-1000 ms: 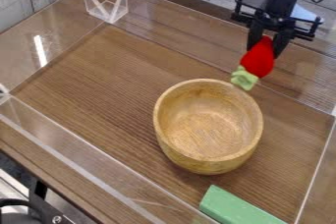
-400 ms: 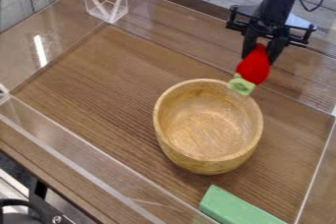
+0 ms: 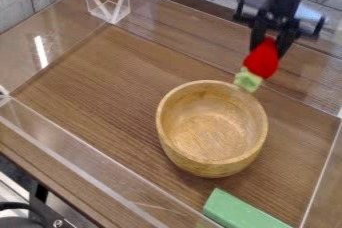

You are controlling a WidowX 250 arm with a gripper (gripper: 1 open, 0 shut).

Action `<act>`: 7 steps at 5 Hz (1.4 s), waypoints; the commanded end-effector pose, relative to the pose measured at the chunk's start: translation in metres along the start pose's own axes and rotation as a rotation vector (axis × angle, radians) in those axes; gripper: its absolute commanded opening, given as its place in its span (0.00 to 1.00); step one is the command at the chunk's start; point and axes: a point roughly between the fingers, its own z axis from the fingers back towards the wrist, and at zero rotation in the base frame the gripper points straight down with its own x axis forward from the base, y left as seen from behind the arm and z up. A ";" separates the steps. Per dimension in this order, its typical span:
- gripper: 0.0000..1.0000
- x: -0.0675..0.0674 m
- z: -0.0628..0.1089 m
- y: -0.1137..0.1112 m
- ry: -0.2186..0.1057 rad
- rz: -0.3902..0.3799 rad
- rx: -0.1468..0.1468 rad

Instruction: Move the red object to the right side of the table

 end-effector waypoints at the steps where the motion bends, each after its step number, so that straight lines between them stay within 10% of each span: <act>1: 0.00 -0.011 0.041 -0.013 -0.088 -0.027 -0.050; 3: 0.00 -0.051 0.016 -0.057 -0.065 -0.254 -0.123; 7: 0.00 -0.034 -0.046 -0.057 -0.013 -0.003 -0.099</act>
